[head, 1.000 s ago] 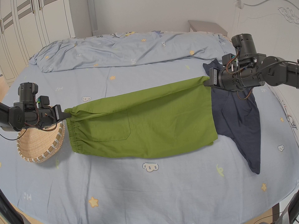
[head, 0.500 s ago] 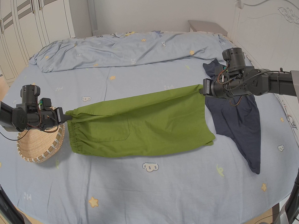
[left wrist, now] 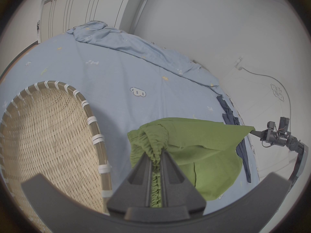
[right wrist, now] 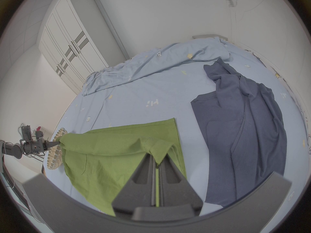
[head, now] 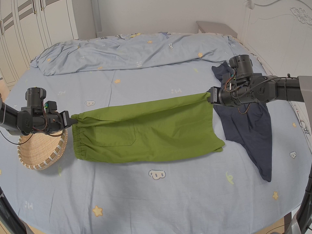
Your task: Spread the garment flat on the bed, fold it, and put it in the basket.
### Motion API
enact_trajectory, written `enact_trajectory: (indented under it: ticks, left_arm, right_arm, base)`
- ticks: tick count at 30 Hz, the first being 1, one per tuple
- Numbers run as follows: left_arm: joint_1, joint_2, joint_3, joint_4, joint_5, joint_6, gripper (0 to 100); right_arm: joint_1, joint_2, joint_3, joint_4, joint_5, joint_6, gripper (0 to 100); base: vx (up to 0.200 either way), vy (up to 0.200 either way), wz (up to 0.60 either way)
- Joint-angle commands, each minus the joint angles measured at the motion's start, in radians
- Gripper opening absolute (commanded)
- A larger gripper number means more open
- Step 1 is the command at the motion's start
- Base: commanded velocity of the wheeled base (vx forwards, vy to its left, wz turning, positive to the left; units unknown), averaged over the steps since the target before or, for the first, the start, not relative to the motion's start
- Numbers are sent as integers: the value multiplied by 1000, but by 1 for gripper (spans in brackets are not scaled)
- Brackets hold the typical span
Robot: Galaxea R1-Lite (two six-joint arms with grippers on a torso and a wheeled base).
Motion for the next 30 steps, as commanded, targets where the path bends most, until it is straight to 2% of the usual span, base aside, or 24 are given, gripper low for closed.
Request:
enact_trajectory:
  ticks: [1, 30]
  left_arm:
    - [-17, 21, -11, -1, 5, 0, 0]
    - [0, 78, -28, 1, 19, 8, 0]
  right_arm:
    - [-3, 3, 0, 1, 1, 1, 0]
    - [4, 62, -3, -21, 3, 1, 0]
  base:
    - [0, 0, 0]
    - [0, 0, 0]
